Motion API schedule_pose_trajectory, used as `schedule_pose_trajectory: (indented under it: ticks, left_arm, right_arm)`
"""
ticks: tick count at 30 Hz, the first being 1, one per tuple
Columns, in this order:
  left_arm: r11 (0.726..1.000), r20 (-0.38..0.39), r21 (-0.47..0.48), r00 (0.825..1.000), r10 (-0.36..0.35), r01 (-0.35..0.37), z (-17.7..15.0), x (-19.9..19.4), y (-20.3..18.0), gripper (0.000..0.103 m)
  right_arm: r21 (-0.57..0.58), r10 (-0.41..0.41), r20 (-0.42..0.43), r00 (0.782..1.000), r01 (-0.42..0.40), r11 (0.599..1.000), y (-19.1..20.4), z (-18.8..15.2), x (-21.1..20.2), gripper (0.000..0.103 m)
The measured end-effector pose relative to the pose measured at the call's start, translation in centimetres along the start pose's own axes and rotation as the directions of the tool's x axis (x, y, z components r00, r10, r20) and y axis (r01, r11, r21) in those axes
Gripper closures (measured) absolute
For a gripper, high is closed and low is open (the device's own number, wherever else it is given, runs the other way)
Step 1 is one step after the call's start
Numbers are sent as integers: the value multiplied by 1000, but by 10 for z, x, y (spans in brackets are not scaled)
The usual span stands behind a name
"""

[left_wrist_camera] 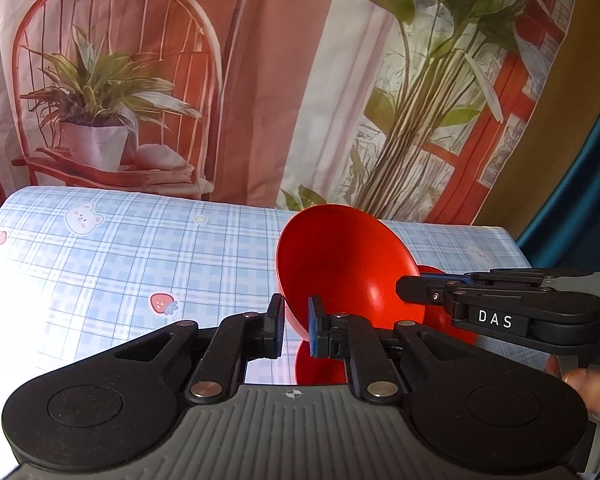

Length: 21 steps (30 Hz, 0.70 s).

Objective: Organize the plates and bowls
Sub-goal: 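Lift the red bowl and carry it over the other red bowls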

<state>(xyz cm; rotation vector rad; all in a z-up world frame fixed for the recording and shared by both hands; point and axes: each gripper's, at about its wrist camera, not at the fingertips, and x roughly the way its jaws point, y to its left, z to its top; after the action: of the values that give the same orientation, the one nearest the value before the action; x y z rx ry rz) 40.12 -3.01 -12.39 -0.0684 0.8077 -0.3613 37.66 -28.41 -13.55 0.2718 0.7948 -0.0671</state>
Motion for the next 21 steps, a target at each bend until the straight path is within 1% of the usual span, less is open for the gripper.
schedule_pose_trajectory:
  ticks: [8,21]
  left_arm:
    - [999,-26,34,1000,-14,15,-14,-4,-12,90]
    - [998,-88,69,996,-5,11,-32,5,-16,89]
  right_arm:
    - [12,-19,-17,1000,19,1000,-6,-25,-14,94]
    - [16,-34,-49,998,35,999,-11,-44,-16,94]
